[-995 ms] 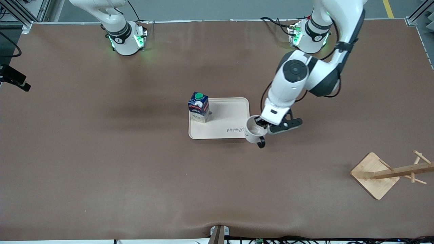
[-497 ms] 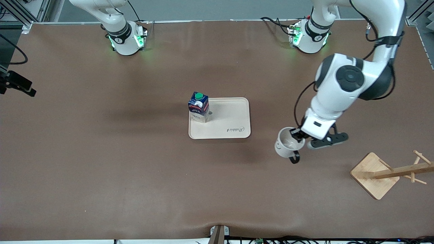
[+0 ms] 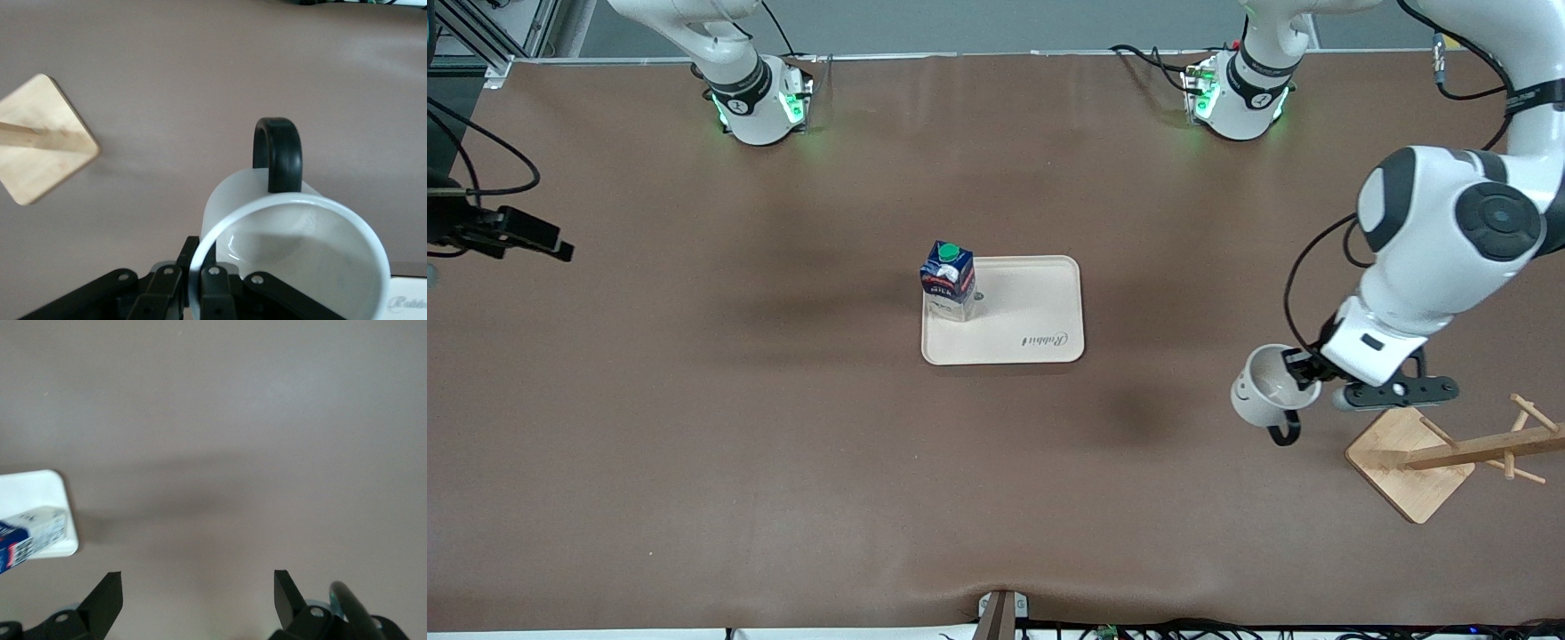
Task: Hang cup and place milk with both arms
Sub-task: 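Carry the mug with the left gripper toward the wooden mug stand, then hang the mug on a stand peg while the right gripper grasps the milk, then carry the milk carton away from the tray with the right gripper, then set the milk carton down and open the right gripper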
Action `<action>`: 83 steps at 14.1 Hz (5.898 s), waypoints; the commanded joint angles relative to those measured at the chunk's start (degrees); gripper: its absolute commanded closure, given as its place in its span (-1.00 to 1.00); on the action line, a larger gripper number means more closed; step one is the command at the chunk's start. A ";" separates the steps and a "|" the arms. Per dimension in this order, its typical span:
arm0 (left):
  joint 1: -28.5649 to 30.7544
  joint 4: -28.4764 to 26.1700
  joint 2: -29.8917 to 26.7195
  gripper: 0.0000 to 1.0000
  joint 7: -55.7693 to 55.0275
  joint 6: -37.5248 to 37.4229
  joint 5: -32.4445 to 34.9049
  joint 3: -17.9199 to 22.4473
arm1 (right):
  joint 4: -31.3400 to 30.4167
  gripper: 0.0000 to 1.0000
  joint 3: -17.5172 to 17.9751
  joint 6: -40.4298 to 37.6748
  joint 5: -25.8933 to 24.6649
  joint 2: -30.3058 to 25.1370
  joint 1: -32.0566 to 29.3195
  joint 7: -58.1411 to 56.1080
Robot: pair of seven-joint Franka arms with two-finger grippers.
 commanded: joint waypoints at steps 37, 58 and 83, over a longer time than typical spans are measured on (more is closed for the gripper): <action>22.37 8.60 -0.20 1.00 30.18 -11.43 -2.12 0.05 | 3.18 1.00 -0.72 15.30 0.16 16.66 41.06 71.23; 21.41 11.94 -2.65 -1.00 15.28 -23.18 -1.87 -7.59 | -35.60 1.00 -1.16 35.16 -5.98 0.05 -3.88 4.52; 1.12 7.38 -16.53 -1.00 12.97 -36.74 -3.70 5.22 | 8.13 -1.00 -0.64 1.96 -7.02 7.78 0.69 -1.02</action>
